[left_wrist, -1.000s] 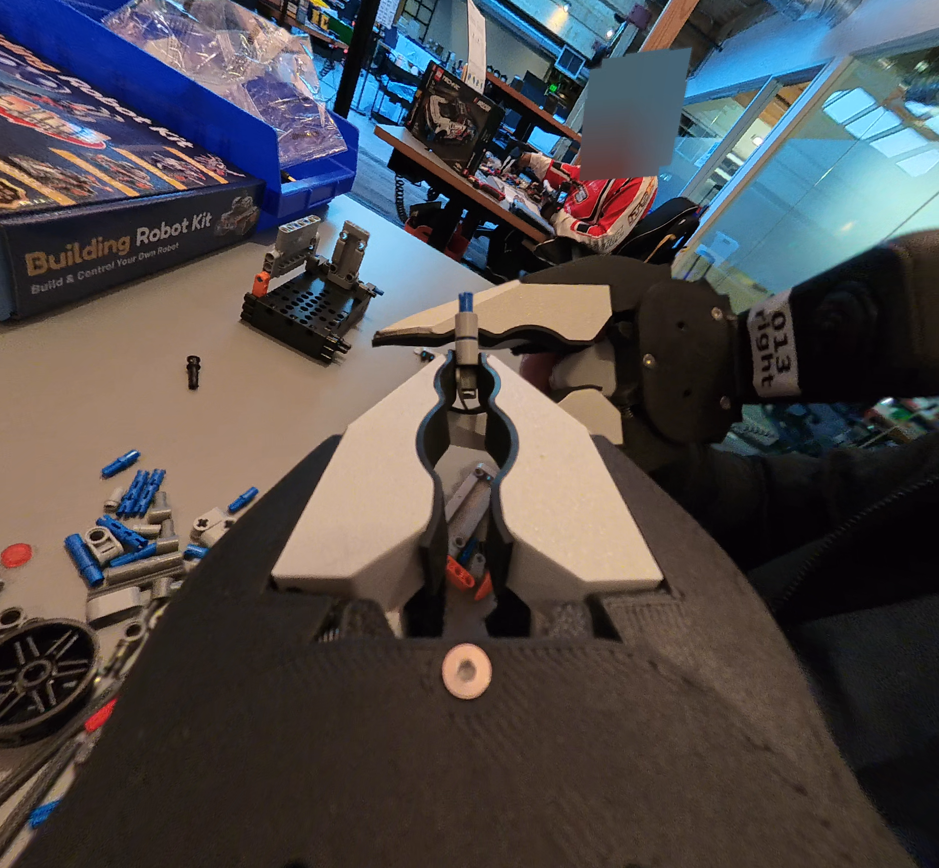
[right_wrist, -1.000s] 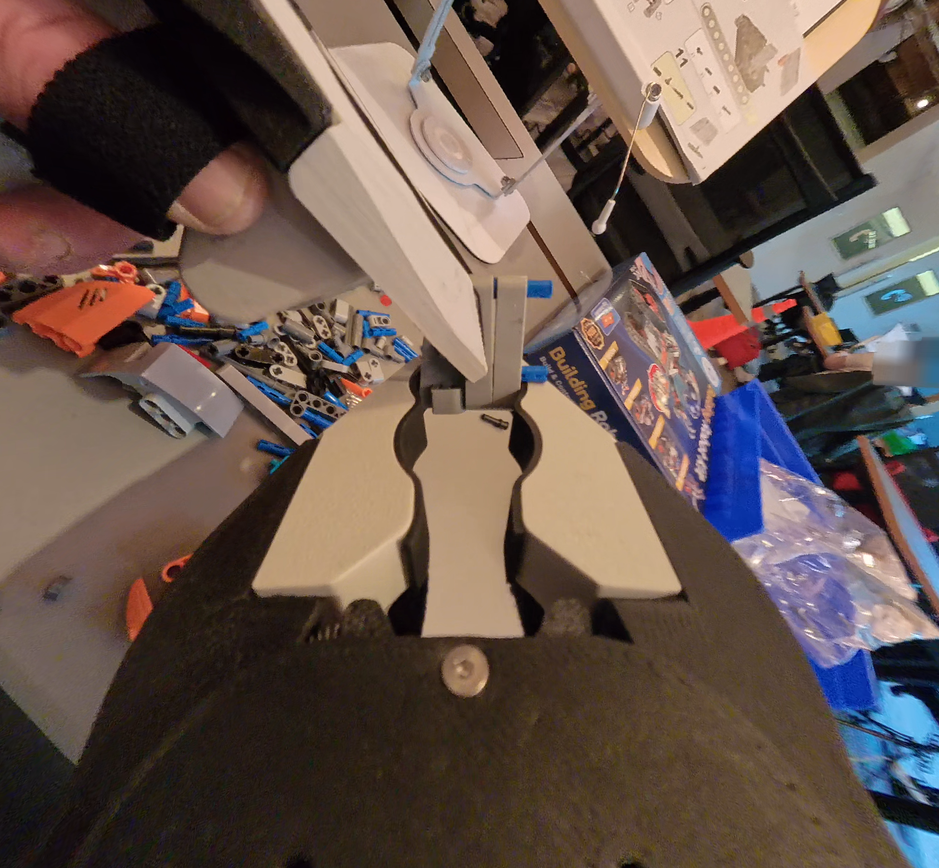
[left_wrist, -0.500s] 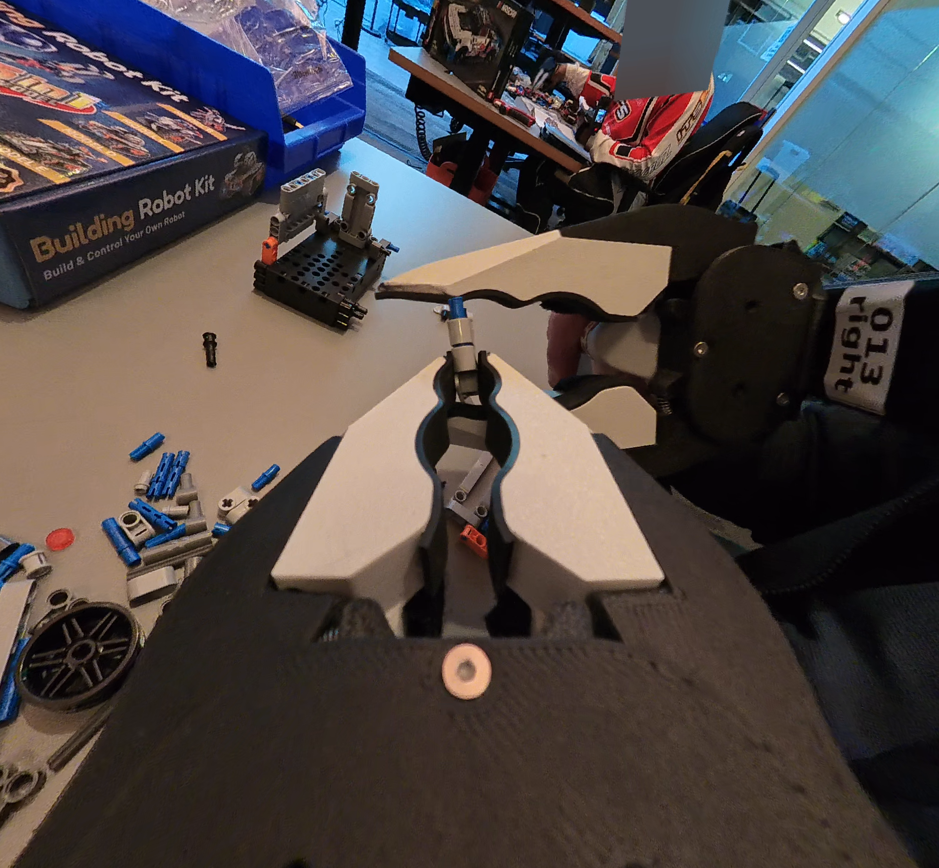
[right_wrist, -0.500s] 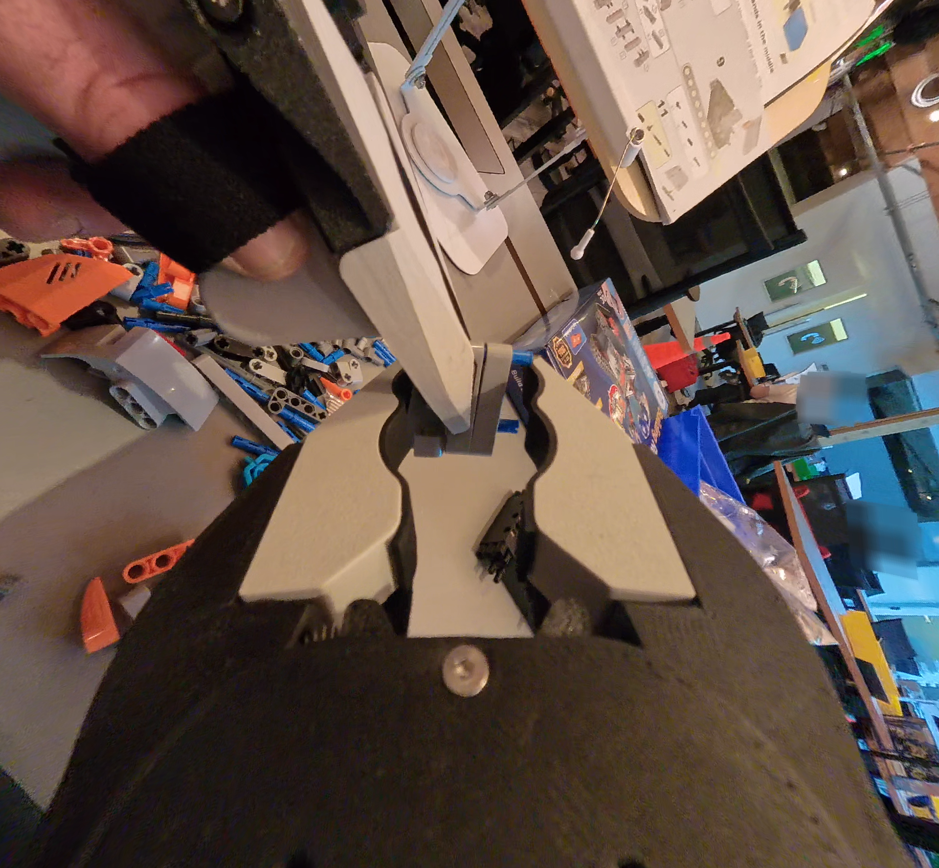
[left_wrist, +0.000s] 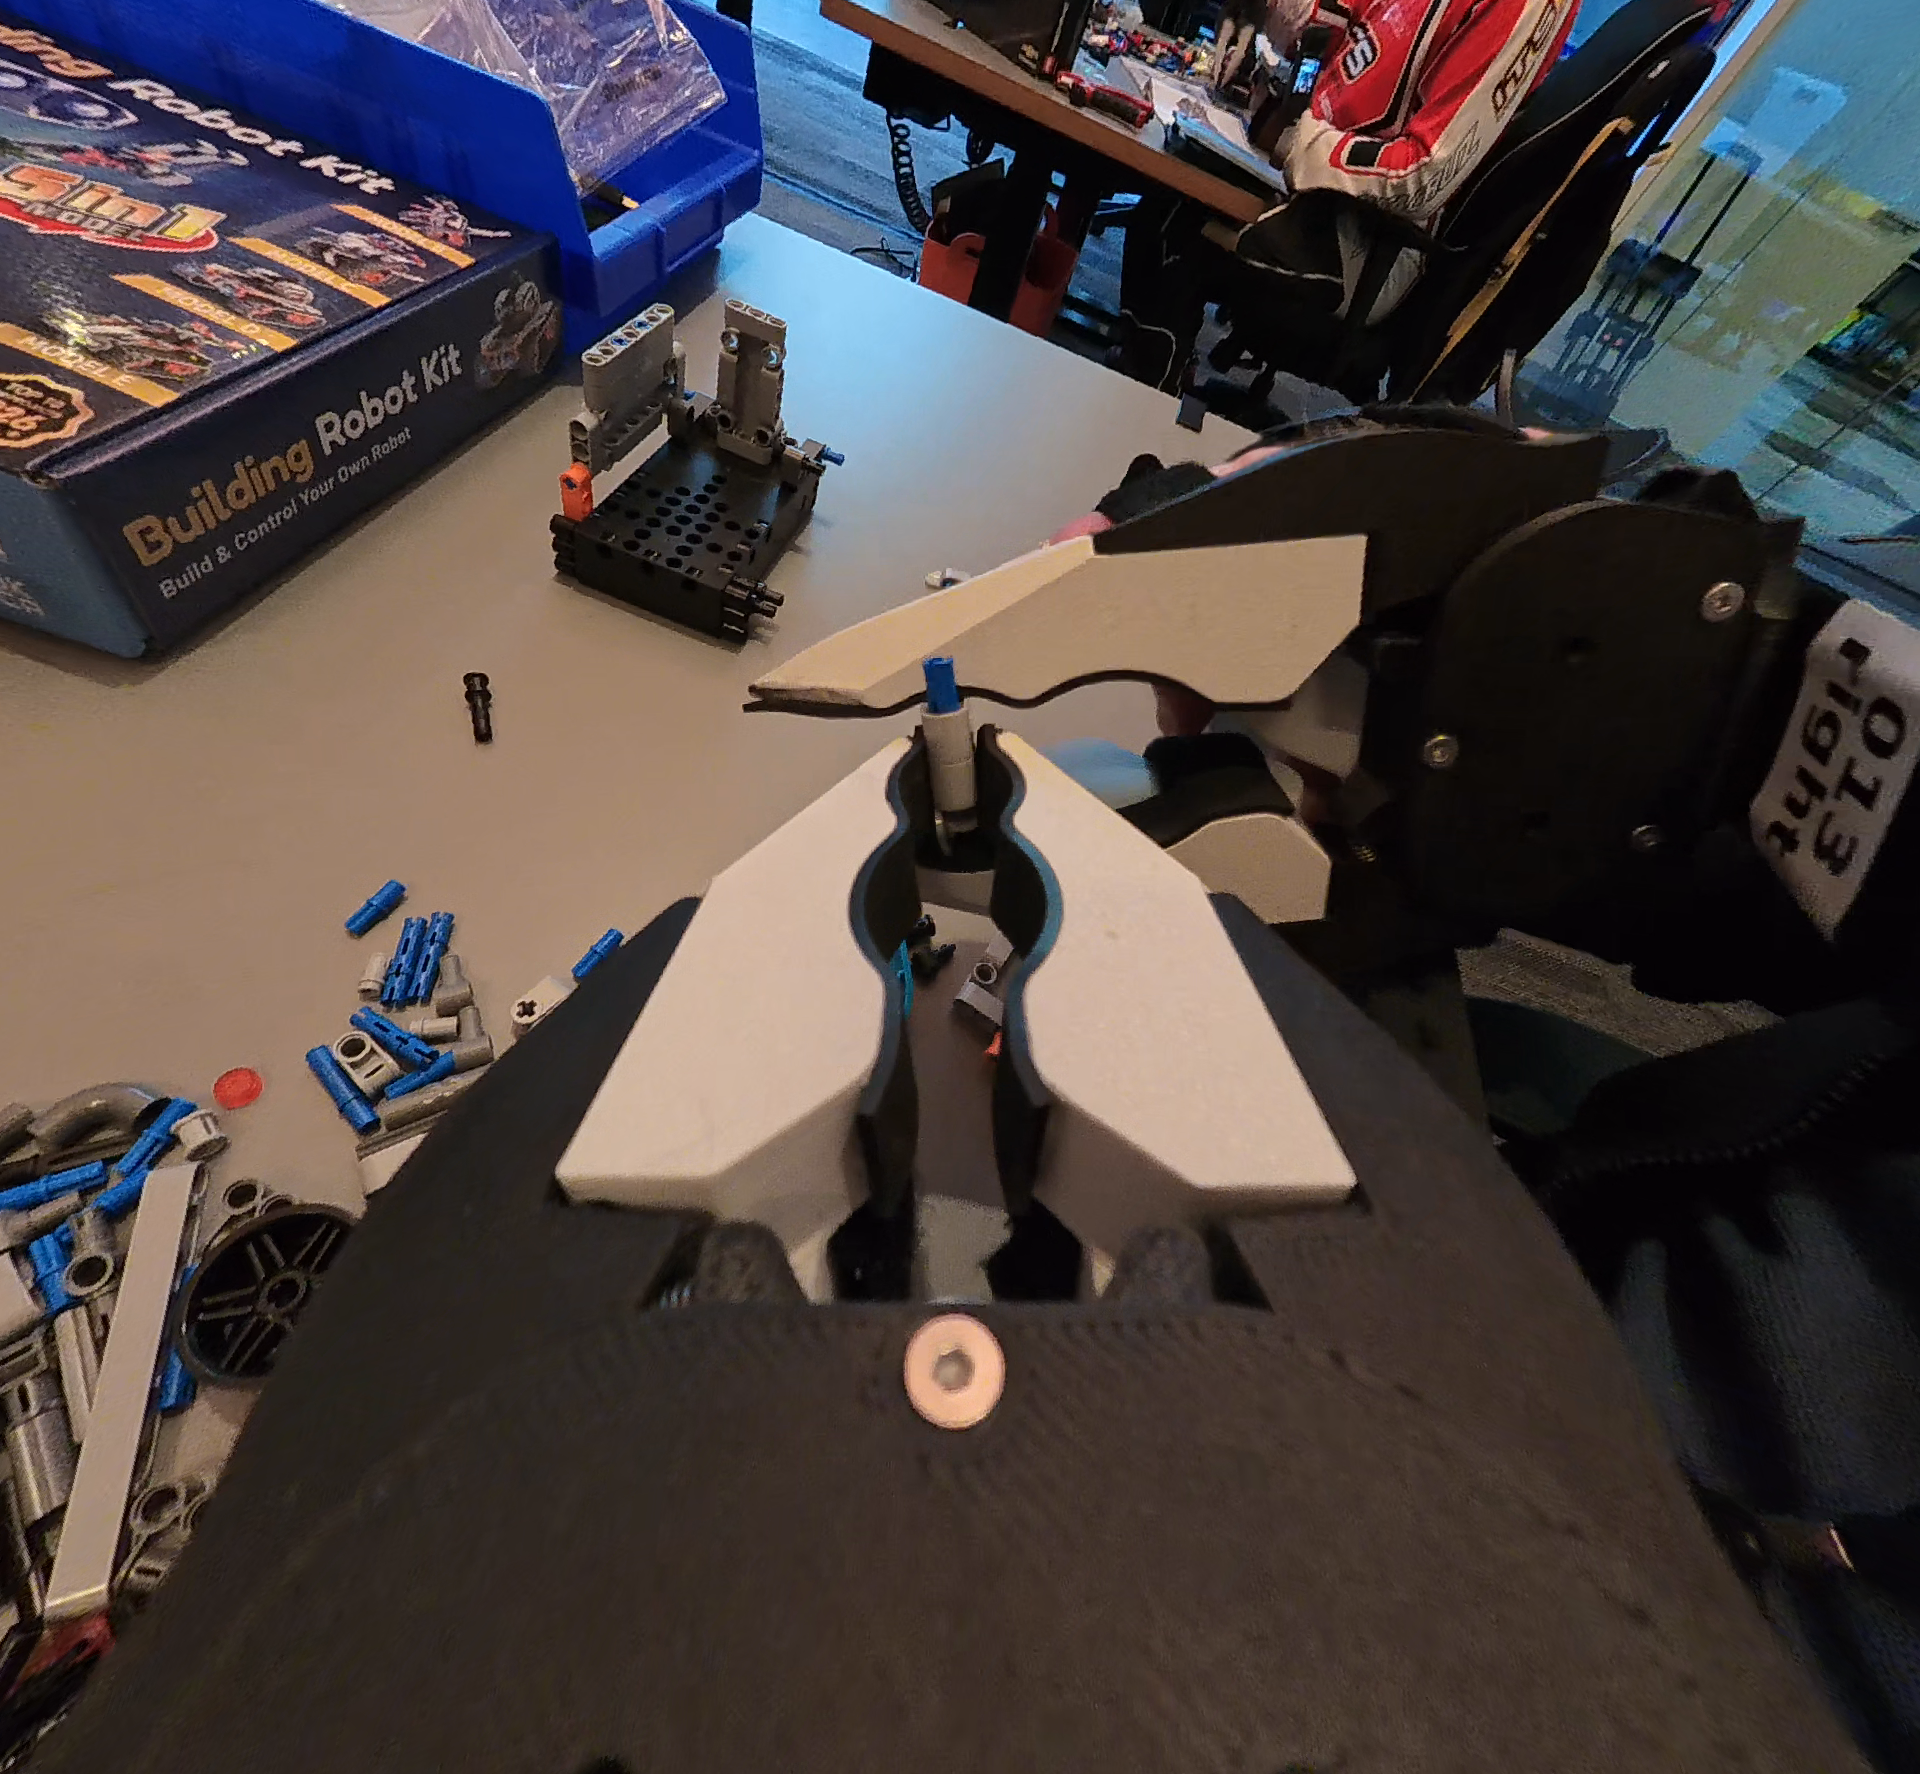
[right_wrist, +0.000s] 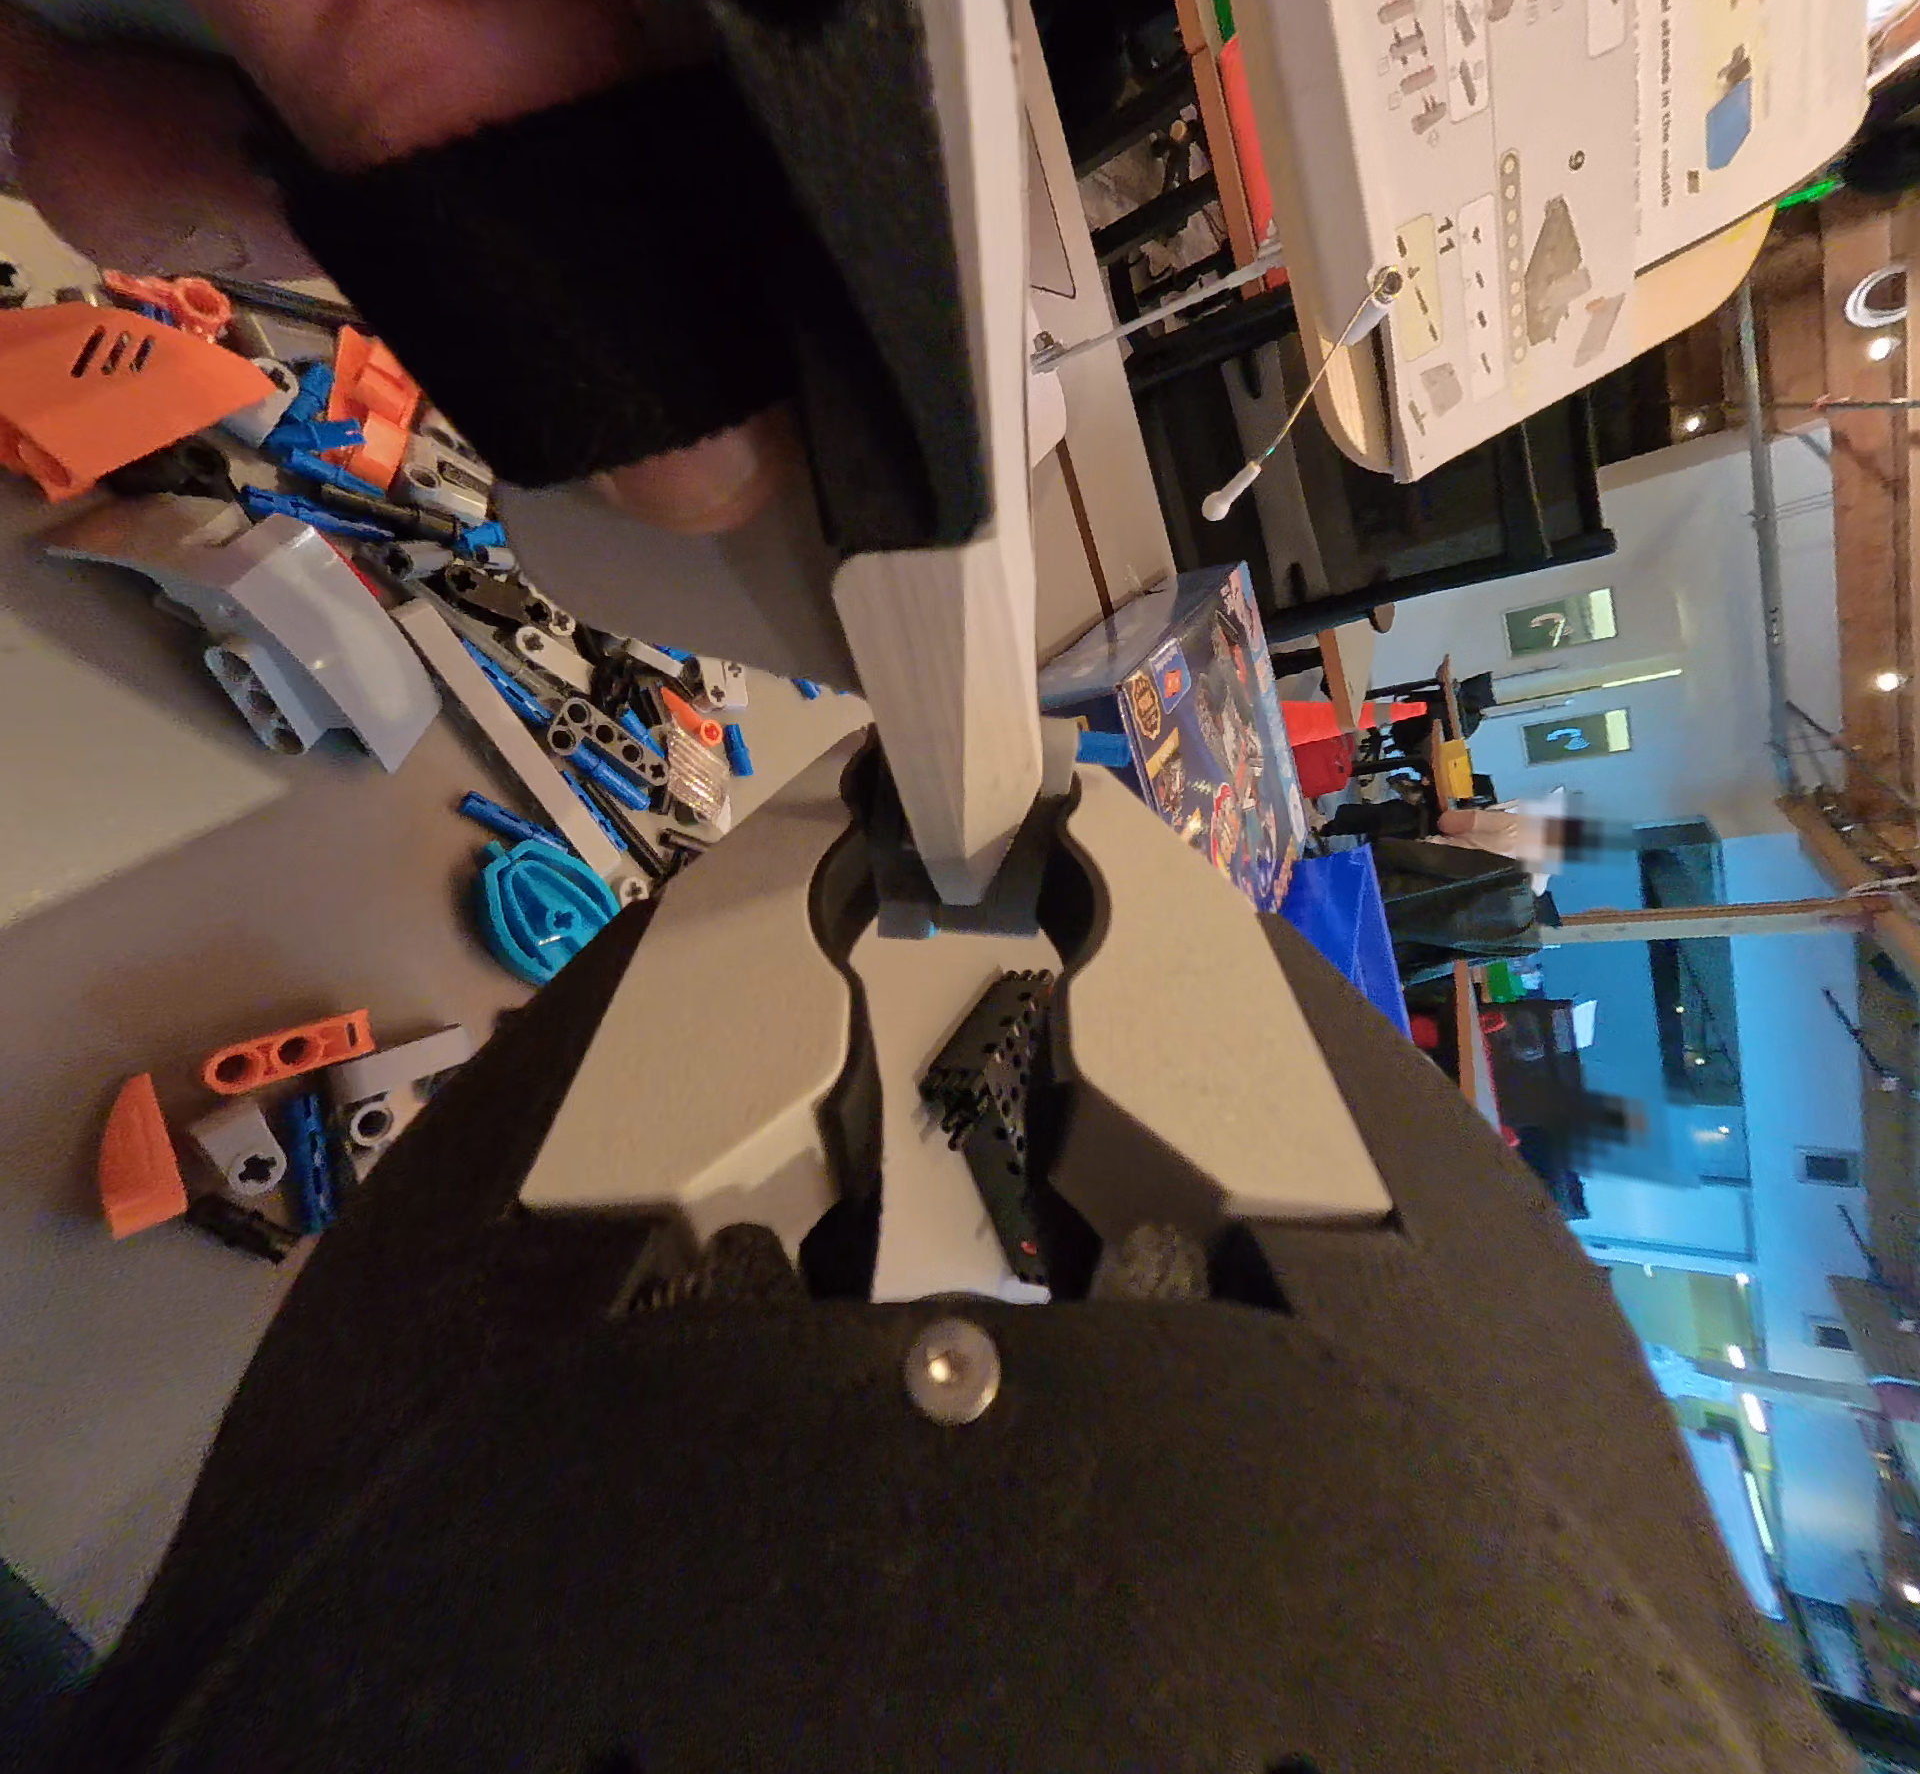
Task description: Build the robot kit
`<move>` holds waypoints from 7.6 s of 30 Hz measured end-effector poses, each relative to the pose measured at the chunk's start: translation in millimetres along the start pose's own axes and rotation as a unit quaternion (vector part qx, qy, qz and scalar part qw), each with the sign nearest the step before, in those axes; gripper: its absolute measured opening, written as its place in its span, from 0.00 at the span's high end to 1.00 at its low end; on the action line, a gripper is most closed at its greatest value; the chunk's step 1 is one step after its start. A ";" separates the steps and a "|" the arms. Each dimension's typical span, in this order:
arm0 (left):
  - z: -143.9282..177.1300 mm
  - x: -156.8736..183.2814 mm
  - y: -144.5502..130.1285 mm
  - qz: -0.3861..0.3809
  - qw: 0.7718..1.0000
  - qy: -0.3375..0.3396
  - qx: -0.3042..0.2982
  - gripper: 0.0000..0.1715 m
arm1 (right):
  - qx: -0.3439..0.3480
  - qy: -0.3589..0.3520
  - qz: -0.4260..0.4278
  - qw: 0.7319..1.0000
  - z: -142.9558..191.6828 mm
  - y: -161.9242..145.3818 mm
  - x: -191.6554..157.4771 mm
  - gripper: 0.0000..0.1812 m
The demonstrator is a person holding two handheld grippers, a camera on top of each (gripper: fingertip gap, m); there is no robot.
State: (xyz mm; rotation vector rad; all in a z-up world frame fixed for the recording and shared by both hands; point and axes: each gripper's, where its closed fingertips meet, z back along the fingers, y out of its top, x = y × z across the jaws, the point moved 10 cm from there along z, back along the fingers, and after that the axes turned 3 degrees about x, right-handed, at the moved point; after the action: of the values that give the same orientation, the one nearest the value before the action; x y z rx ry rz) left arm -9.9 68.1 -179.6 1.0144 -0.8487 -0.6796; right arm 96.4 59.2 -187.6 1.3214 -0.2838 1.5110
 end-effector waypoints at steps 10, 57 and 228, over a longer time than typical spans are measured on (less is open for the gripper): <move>-2.8 -12.1 -3.0 0.032 0.999 -0.019 0.000 0.98 | 0.054 0.073 -0.068 0.994 -5.6 -12.2 8.1 0.85; 24.4 -23.3 16.7 0.017 0.991 -0.129 0.032 0.90 | 0.185 0.324 -0.498 0.783 34.5 -101.6 55.8 0.98; 363.3 -240.8 -54.9 -0.001 0.899 0.200 -0.389 0.90 | -0.070 0.088 -0.441 0.891 -5.9 -203.6 34.9 0.95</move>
State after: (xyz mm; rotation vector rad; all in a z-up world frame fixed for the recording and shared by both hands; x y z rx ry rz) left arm -448.5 82.6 -198.3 0.3926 -0.1618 -0.6929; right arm 262.1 166.3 -249.4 0.9719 0.3011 0.7957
